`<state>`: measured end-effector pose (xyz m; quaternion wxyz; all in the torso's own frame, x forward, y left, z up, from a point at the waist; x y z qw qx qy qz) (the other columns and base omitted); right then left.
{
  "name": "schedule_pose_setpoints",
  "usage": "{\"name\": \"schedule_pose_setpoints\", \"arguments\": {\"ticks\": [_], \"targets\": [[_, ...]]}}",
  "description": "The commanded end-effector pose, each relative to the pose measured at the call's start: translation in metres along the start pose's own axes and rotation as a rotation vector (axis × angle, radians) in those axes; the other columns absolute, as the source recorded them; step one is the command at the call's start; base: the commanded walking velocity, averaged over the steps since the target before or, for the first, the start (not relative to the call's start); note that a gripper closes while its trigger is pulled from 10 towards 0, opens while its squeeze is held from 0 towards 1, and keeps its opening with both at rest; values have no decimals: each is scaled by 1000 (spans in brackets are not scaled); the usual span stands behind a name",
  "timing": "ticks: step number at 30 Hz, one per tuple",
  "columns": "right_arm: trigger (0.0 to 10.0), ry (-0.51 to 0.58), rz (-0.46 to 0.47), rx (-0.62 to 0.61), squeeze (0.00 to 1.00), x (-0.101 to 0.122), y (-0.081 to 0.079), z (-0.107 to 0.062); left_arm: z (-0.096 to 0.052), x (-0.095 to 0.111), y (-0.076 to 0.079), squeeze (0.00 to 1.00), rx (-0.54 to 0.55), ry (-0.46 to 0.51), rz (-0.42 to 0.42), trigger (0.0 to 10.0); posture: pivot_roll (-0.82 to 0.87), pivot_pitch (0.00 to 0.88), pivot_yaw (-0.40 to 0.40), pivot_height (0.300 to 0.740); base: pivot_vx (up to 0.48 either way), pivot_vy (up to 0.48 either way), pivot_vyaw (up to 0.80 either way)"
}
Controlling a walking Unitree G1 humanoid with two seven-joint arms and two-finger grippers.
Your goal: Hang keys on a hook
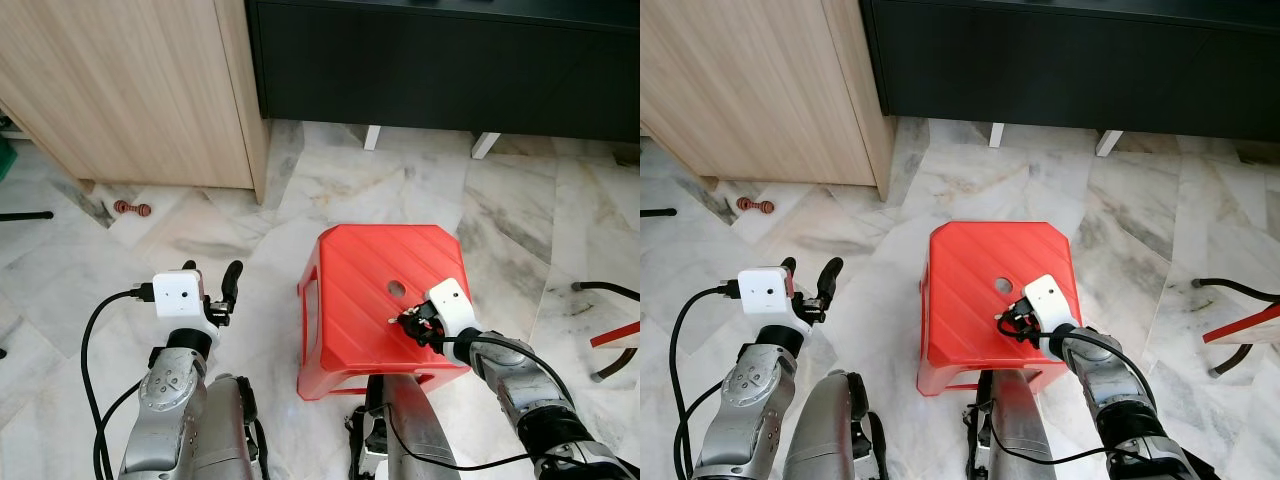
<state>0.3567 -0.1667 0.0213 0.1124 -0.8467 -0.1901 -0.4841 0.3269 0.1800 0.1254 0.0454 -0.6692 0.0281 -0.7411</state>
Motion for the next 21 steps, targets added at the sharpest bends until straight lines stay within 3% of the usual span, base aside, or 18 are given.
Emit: {"name": "schedule_pose_setpoints", "arguments": {"ticks": [1, 4, 5, 6, 7, 8, 9, 11, 12, 13, 14, 21], "targets": [[10000, -21, 35, -28, 0, -11, 6, -4, -4, -7, 3, 0, -12, -21, 11, 10000, -70, 315, -78, 619, 0, 0, 0], [10000, -23, 31, -37, 0, -12, 7, -4, -4, -7, 3, 0, -13, -21, 11, 10000, -67, 315, -77, 619, 0, 0, 0], [9373, -22, 33, -38, 0, -12, 7, -4, -4, -7, 3, 0, -13, -21, 11, 10000, -67, 315, -76, 619, 0, 0, 0], [9373, -22, 35, -40, 0, -12, 8, -4, -4, -7, 2, 0, -12, -21, 11, 10000, -67, 315, -76, 619, 0, 0, 0], [4745, -20, 40, -43, 0, -12, 8, -4, -4, -7, 2, 0, -12, -21, 11, 10000, -67, 316, -76, 619, 0, 0, 0], [2784, -20, 43, -45, 0, -12, 8, -4, -4, -7, 2, 0, -13, -21, 12, 10000, -66, 315, -75, 619, 0, 0, 0], [1843, -19, 44, -46, 0, -12, 8, -4, -4, -7, 2, 0, -13, -22, 12, 10000, -66, 315, -75, 619, 0, 0, 0], [1294, -19, 46, -45, 0, -12, 8, -4, -4, -7, 3, 0, -14, -22, 12, 10000, -66, 315, -74, 619, 0, 0, 0], [4235, -19, 47, -44, 0, -12, 8, -3, -4, -7, 3, 0, -15, -22, 12, 10000, -66, 315, -74, 619, 0, 0, 0], [5059, -20, 48, -43, 0, -12, 7, -3, -4, -7, 3, 0, -15, -22, 13, 10000, -66, 315, -74, 619, 0, 0, 0], [10000, -22, 49, -43, 0, -13, 7, -3, -4, -7, 3, 0, -15, -22, 13, 10000, -64, 316, -72, 619, 0, 0, 0], [10000, -30, 54, -38, 0, -15, 5, -2, -4, -7, 3, 0, -17, -23, 14, 10000, -62, 317, -72, 619, 0, 0, 0]]}}
Point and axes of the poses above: a point about 5 cm out from each wrist's last joint towards the gripper, its own z axis pointing out of the wrist towards the gripper, its own x axis along the axis of the wrist's last joint, y = z × x, the point moved 5 cm from there along z, pointing out of the wrist towards the gripper, and after that the axes turned 7 degrees about z, right-handed, at the moved point
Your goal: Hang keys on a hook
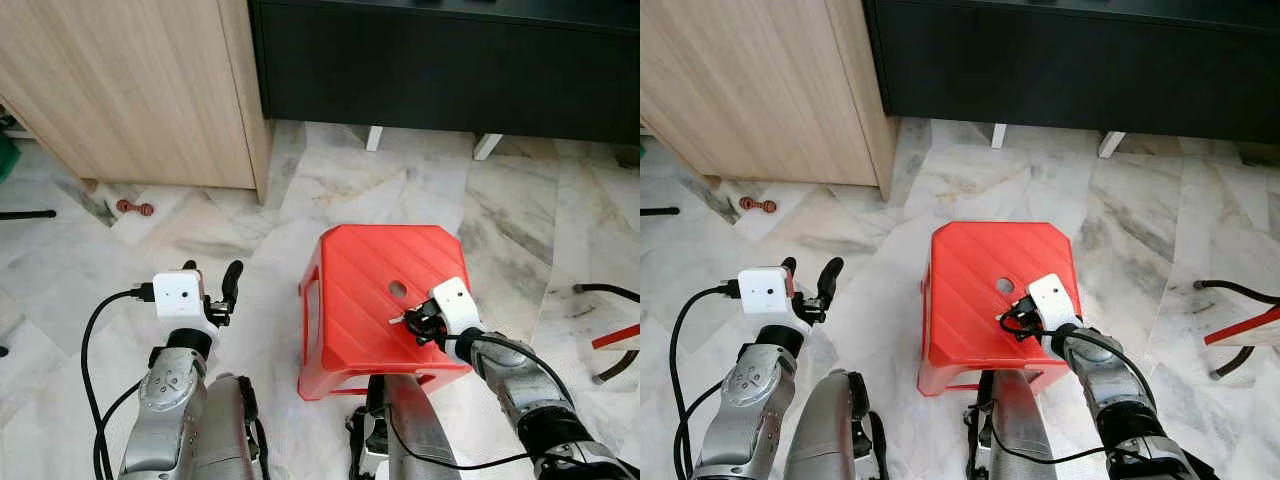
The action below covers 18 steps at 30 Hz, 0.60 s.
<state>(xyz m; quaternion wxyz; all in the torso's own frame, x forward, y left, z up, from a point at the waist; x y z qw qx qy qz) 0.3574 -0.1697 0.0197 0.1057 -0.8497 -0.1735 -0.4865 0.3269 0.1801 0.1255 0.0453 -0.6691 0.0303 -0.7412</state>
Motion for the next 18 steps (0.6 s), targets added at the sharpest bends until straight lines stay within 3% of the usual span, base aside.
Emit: {"name": "schedule_pose_setpoints", "arguments": {"ticks": [1, 17, 18], "targets": [[10000, -34, 31, -8, 0, -14, 2, -2, -4, -7, 3, 0, -14, -24, 12, 10000, -64, 317, -71, 619, 0, 0, 0], [9804, -38, 40, 1, 0, -17, 0, -2, -4, -7, 4, 0, -15, -23, 11, 10000, -60, 318, -71, 619, 0, 0, 0], [9255, -39, 41, 2, 0, -18, -1, -2, -4, -7, 4, 0, -15, -23, 11, 10000, -60, 318, -71, 619, 0, 0, 0]]}}
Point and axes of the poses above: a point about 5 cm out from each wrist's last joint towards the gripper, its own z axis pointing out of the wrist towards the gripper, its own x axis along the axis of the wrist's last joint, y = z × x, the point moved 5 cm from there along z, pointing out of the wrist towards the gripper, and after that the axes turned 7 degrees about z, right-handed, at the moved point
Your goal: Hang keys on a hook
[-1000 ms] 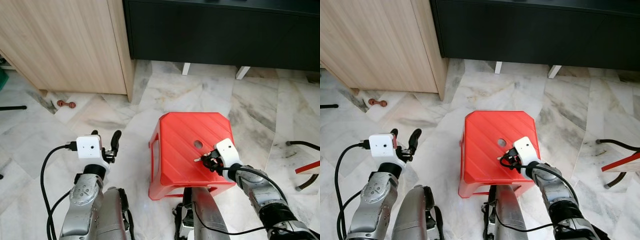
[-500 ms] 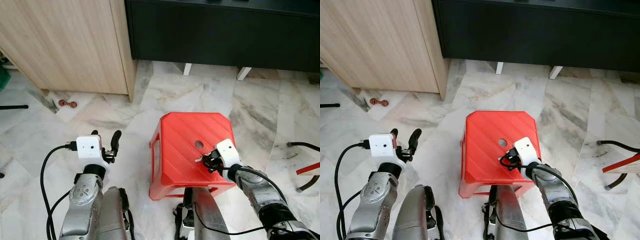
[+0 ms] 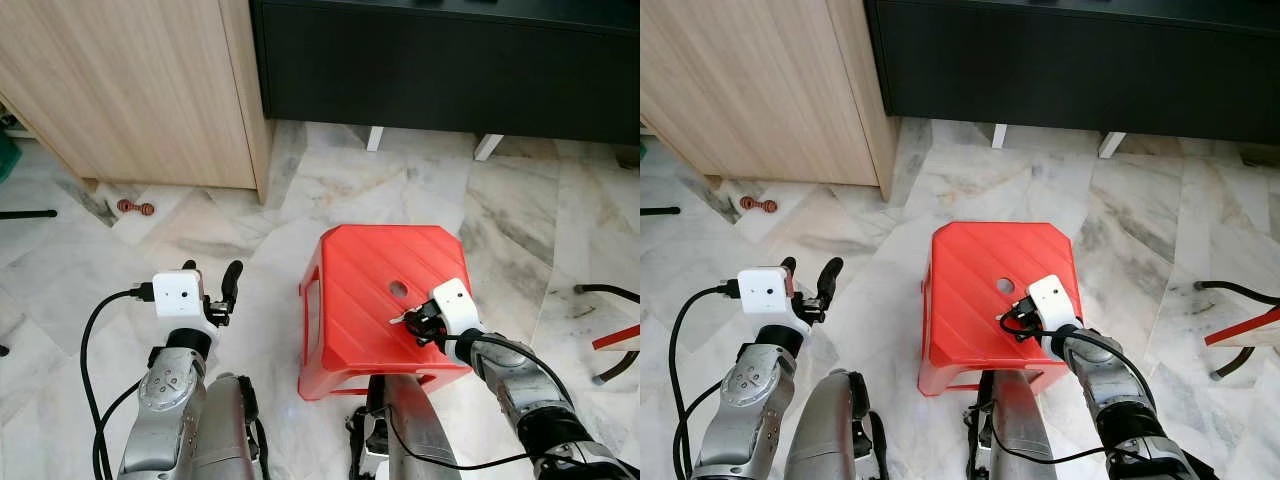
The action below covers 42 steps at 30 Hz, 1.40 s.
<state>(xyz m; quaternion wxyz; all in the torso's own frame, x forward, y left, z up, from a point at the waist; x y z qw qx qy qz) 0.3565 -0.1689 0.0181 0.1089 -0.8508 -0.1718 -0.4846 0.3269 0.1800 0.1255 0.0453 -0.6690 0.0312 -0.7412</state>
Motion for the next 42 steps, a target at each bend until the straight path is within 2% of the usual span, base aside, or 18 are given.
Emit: {"name": "schedule_pose_setpoints", "arguments": {"ticks": [1, 3, 4, 6, 7, 8, 12, 14, 16, 21, 22, 23, 24, 29, 32, 36, 39, 42], "targets": [[9255, -36, 35, -2, 0, -16, 0, -2, -4, -7, 4, 0, -13, -23, 10, 10000, -61, 317, -71, 619, 0, 0, 0], [4824, -36, 37, 3, 0, -17, -1, -2, -4, -7, 3, 0, -13, -23, 10, 10000, -61, 318, -71, 619, 0, 0, 0], [3529, -35, 38, 6, 0, -17, -2, -1, -4, -7, 3, 0, -12, -22, 10, 10000, -61, 318, -71, 619, 0, 0, 0], [3373, -36, 39, 8, 0, -18, -3, -1, -4, -7, 3, 0, -12, -22, 10, 10000, -59, 318, -71, 619, 0, 0, 0], [3569, -37, 39, 9, 0, -19, -4, -1, -4, -7, 3, 0, -12, -22, 10, 10000, -58, 318, -70, 619, 0, 0, 0], [4235, -38, 40, 12, 0, -20, -5, -1, -4, -7, 3, 0, -12, -22, 10, 10000, -59, 319, -70, 619, 0, 0, 0], [4196, -38, 41, 14, 0, -20, -6, 0, -4, -7, 3, 0, -12, -22, 11, 10000, -59, 319, -70, 619, 0, 0, 0], [3765, -37, 40, 13, 0, -20, -6, 0, -4, -7, 3, 0, -12, -22, 11, 10000, -59, 320, -69, 619, 0, 0, 0], [2667, -36, 40, 11, 0, -19, -5, 0, -4, -7, 3, 0, -13, -23, 11, 10000, -59, 320, -70, 619, 0, 0, 0], [2392, -36, 38, 9, 0, -19, -5, 0, -4, -7, 3, 0, -14, -24, 10, 10000, -59, 319, -70, 619, 0, 0, 0], [1529, -36, 37, 8, 0, -19, -5, 0, -4, -7, 4, 0, -14, -24, 10, 10000, -59, 320, -70, 619, 0, 0, 0], [1216, -36, 36, 7, 0, -19, -4, 0, -4, -7, 3, 0, -14, -24, 10, 10000, -59, 320, -69, 619, 0, 0, 0], [0, -34, 35, 6, 0, -19, -4, 0, -3, -7, 3, 0, -14, -24, 10, 10000, -59, 320, -69, 619, 0, 0, 0], [0, 4, 38, -18, 0, -14, -2, -1, -3, -9, 4, 0, -16, -28, 11, 10000, -61, 316, -70, 619, 0, 0, 0], [0, 51, 47, -72, 0, -8, 5, -4, -3, -10, 5, 0, -17, -30, 11, 10000, -63, 315, -70, 619, 0, 0, 0], [0, 133, 93, -118, 0, 5, 13, -9, -3, -10, 5, 0, -17, -31, 11, 10000, -61, 313, -72, 619, 0, 0, 0], [0, 232, 163, -176, 0, 19, 21, -18, -3, -14, 4, 0, -17, -39, 14, 10000, -71, 307, -70, 619, 0, 0, 0], [0, 241, 173, -178, 0, 19, 21, -20, -3, -15, 6, 0, -20, -40, 15, 10000, -71, 304, -70, 619, 0, 0, 0]]}}
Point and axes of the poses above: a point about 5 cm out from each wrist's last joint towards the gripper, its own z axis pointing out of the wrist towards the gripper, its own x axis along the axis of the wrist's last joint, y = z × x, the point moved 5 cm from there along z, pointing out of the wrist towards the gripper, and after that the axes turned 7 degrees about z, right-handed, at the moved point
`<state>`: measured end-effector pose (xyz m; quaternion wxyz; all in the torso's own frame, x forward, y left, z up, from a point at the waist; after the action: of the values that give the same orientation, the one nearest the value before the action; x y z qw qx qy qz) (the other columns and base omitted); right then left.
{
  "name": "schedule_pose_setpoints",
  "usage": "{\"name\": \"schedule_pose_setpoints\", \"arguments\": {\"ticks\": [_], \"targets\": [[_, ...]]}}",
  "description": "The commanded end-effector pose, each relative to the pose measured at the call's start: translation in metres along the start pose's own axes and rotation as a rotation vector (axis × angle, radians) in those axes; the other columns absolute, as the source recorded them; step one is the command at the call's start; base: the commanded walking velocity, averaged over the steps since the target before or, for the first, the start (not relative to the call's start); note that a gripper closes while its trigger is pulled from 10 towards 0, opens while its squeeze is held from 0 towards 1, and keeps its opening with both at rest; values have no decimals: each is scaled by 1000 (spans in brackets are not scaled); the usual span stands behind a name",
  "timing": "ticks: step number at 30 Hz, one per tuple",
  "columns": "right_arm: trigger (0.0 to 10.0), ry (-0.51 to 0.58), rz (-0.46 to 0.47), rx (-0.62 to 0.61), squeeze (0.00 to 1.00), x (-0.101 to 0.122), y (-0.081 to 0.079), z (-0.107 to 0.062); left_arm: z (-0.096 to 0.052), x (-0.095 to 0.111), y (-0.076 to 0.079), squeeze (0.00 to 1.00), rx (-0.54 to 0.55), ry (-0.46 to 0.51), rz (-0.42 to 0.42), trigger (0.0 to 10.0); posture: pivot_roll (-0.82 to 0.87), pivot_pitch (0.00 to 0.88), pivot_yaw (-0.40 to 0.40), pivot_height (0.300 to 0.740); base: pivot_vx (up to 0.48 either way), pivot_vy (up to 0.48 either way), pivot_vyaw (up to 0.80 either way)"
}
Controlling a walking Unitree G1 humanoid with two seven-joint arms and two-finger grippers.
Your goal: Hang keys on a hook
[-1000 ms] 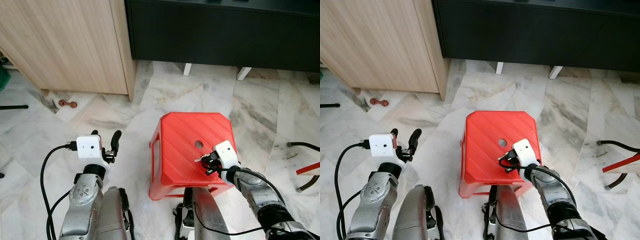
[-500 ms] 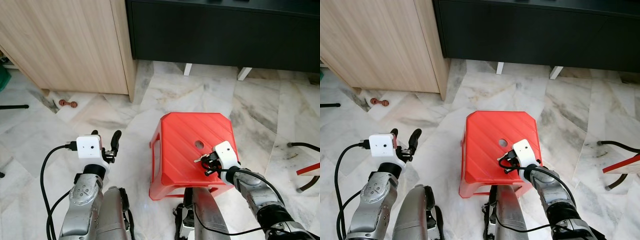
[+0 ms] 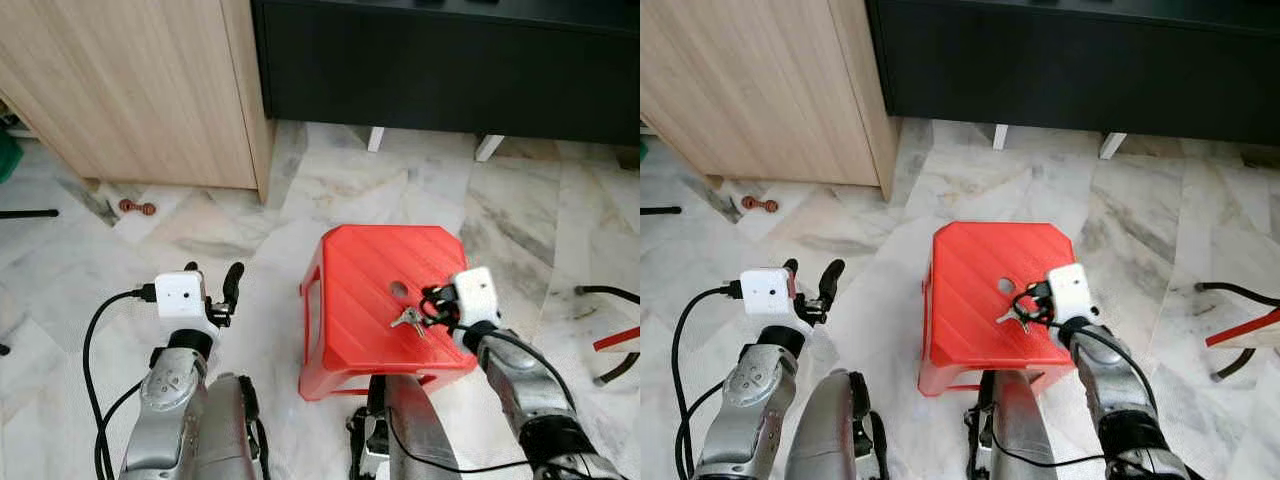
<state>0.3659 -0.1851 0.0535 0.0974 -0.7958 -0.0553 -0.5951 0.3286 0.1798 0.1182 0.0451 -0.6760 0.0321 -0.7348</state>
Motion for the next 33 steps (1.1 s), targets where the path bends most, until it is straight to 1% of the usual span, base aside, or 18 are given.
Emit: {"name": "schedule_pose_setpoints", "arguments": {"ticks": [1, 4, 5, 6, 8, 9, 10, 13, 14, 16, 24, 25, 26, 33], "targets": [[0, -23, 25, -19, 0, -12, 4, -7, -3, -7, 5, 0, -20, -21, 15, 10000, -70, 302, -71, 619, 0, 0, 0], [0, -40, 28, -4, 0, -16, 1, -7, -2, -7, 6, 0, -22, -18, 16, 10000, -71, 302, -71, 619, 0, 0, 0], [2667, -46, 27, 2, 0, -17, 0, -7, -2, -6, 6, 0, -22, -17, 16, 10000, -71, 300, -73, 619, 0, 0, 0], [10000, -58, 23, 9, 0, -18, -1, -7, -1, -6, 6, 0, -21, -16, 17, 10000, -70, 300, -73, 619, 0, 0, 0], [10000, -73, 15, 16, 0, -20, -3, -7, -1, -6, 5, 0, -20, -16, 18, 10000, -70, 299, -73, 619, 0, 0, 0], [10000, -69, 27, 31, 0, -18, -6, -7, -1, -6, 5, 0, -19, -15, 18, 10000, -70, 299, -74, 619, 0, 0, 0], [10000, -88, 29, 53, 1000, -19, -9, -5, -1, -7, 5, 0, -18, -15, 18, 10000, -69, 300, -74, 619, 0, 0, 0], [10000, -108, 22, 75, 1000, -20, -12, -5, -2, -7, 5, 0, -18, -15, 19, 10000, -70, 300, -74, 619, 0, 0, 0], [10000, -154, -11, 117, 1000, -26, -16, -4, -2, -7, 5, 0, -18, -15, 20, 10000, -68, 301, -76, 619, 0, 0, 0], [10000, -173, -29, 143, 1000, -27, -18, -4, -2, -7, 5, 0, -17, -14, 20, 10000, -68, 301, -76, 619, 0, 0, 0], [10000, -190, -45, 142, 1000, -23, -14, -1, -2, -7, 5, 0, -18, -15, 20, 10000, -67, 303, -75, 619, 0, 0, 0], [10000, -203, -56, 146, 345, -25, -14, -1, -2, -7, 5, 0, -18, -15, 19, 10000, -67, 303, -75, 619, 0, 0, 0], [10000, -210, -64, 146, 0, -26, -14, -1, -2, -7, 5, 0, -19, -15, 20, 10000, -67, 303, -75, 619, 0, 0, 0], [10000, -247, -50, 143, 0, -36, -13, -1, -3, -7, 5, 0, -20, -16, 21, 10000, -63, 304, -72, 619, 0, 0, 0]]}}
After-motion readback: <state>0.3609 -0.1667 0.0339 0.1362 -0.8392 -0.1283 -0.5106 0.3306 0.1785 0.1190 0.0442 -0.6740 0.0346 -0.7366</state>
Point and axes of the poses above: a point about 5 cm out from each wrist's last joint towards the gripper, its own z axis pointing out of the wrist towards the gripper, its own x axis along the axis of the wrist's last joint, y = z × x, the point moved 5 cm from there along z, pointing out of the wrist towards the gripper, and after that the axes turned 7 degrees about z, right-handed, at the moved point
